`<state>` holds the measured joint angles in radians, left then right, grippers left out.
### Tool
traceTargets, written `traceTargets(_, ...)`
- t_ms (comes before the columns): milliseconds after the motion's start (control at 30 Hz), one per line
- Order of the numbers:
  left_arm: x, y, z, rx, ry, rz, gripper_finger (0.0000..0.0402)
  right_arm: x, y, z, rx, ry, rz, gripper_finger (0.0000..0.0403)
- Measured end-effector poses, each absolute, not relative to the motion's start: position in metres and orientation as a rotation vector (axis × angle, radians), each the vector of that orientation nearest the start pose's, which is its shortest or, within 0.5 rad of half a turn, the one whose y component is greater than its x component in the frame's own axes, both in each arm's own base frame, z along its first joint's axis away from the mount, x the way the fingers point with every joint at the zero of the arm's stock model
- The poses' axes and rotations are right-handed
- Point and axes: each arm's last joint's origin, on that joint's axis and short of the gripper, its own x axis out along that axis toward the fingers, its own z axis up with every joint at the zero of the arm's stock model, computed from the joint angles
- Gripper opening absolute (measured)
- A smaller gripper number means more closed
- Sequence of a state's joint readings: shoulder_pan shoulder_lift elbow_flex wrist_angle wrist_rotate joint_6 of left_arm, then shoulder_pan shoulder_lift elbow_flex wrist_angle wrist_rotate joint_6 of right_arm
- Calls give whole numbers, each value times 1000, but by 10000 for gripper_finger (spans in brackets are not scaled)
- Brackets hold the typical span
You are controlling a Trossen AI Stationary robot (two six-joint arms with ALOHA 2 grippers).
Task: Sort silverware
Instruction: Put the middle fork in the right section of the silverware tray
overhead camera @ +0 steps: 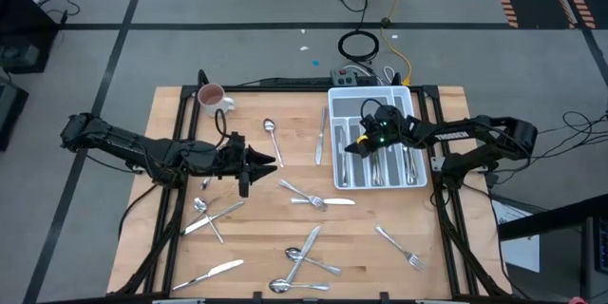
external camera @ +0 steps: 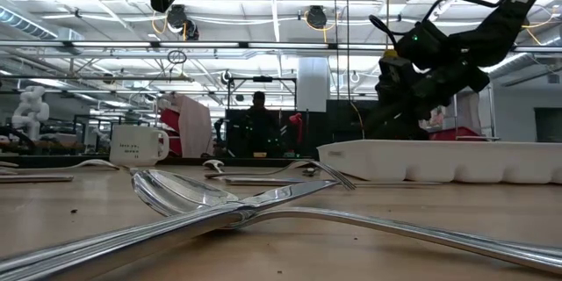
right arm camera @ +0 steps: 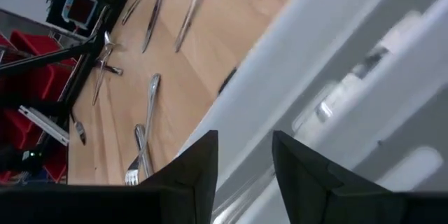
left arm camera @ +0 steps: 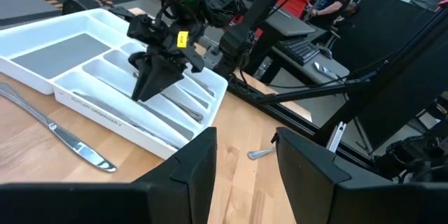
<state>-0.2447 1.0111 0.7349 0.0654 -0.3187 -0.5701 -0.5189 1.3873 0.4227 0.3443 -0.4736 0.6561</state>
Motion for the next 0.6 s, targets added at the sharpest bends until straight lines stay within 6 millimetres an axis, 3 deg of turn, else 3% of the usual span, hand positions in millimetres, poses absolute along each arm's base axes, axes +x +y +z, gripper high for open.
traceTargets(167, 220, -46, 296, -497, 200, 136, 153, 228, -104, 171, 845, 456, -143, 128)
traceTargets(367, 218, -46, 267, -403, 476, 149, 153, 257, -86, 219, 660, 539, -3, 128)
traceTargets(600, 242, -50, 238, -207, 661, 24, 153, 274, -61, 280, 427, 688, 16, 128)
